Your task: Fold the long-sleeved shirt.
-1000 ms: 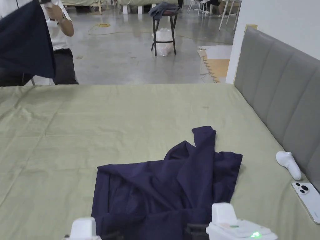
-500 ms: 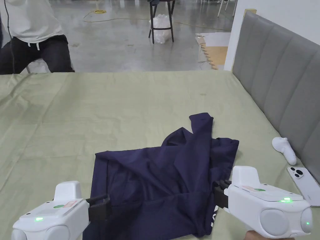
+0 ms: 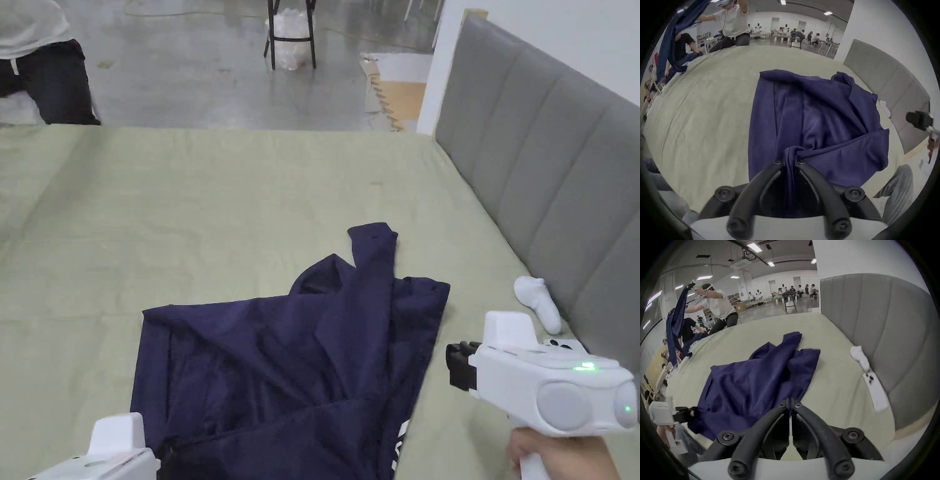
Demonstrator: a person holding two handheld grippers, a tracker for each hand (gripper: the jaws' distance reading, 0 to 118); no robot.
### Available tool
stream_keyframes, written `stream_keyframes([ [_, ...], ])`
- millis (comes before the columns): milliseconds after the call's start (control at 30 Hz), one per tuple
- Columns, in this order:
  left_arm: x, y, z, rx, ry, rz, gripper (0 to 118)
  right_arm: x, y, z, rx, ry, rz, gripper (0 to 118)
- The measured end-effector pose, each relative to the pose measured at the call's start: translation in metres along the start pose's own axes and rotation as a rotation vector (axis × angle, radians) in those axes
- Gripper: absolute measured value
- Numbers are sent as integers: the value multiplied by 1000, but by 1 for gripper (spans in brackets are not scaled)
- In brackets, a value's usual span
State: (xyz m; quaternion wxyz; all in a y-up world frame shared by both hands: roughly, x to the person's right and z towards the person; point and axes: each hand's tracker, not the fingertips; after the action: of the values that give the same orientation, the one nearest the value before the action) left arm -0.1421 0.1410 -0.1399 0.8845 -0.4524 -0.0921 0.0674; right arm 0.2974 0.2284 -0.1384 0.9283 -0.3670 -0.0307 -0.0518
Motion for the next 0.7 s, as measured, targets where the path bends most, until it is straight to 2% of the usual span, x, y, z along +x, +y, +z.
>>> stream_keyframes([
  [33, -2, -1, 3, 1, -1, -1, 13, 4, 13, -11, -3, -2, 16, 9],
  [100, -3, -4, 11, 6, 6, -1, 13, 15, 45, -43, -21, -10, 20, 62],
  [133, -3, -5, 13, 5, 4, -1, 13, 19, 57, -59, -44, -26, 31, 79],
  [167, -4, -6, 15, 2, -1, -3, 13, 26, 71, -80, -53, -24, 31, 82],
  [333, -4, -9, 20, -5, 7, 22, 13, 54, 106, -188, -209, -48, -10, 80],
  [400, -6, -9, 19, -10, 8, 33, 13, 59, 102, -228, -307, -92, -28, 79],
  [433, -6, -10, 19, -12, 11, 34, 13, 59, 97, -236, -328, -98, -39, 73],
  [500, -7, -7, 18, -15, 16, 46, 13, 57, 86, -247, -332, -60, -58, 36],
  [567, -11, 0, 22, -6, 13, 67, 13, 55, 88, -232, -263, -44, -116, 16],
  [633, -13, 15, 34, 71, 7, 82, 13, 57, 98, -209, -212, -24, -154, 13],
  [700, -16, 42, 54, 178, 33, 68, 13, 55, 122, -171, -116, -11, -115, 12],
])
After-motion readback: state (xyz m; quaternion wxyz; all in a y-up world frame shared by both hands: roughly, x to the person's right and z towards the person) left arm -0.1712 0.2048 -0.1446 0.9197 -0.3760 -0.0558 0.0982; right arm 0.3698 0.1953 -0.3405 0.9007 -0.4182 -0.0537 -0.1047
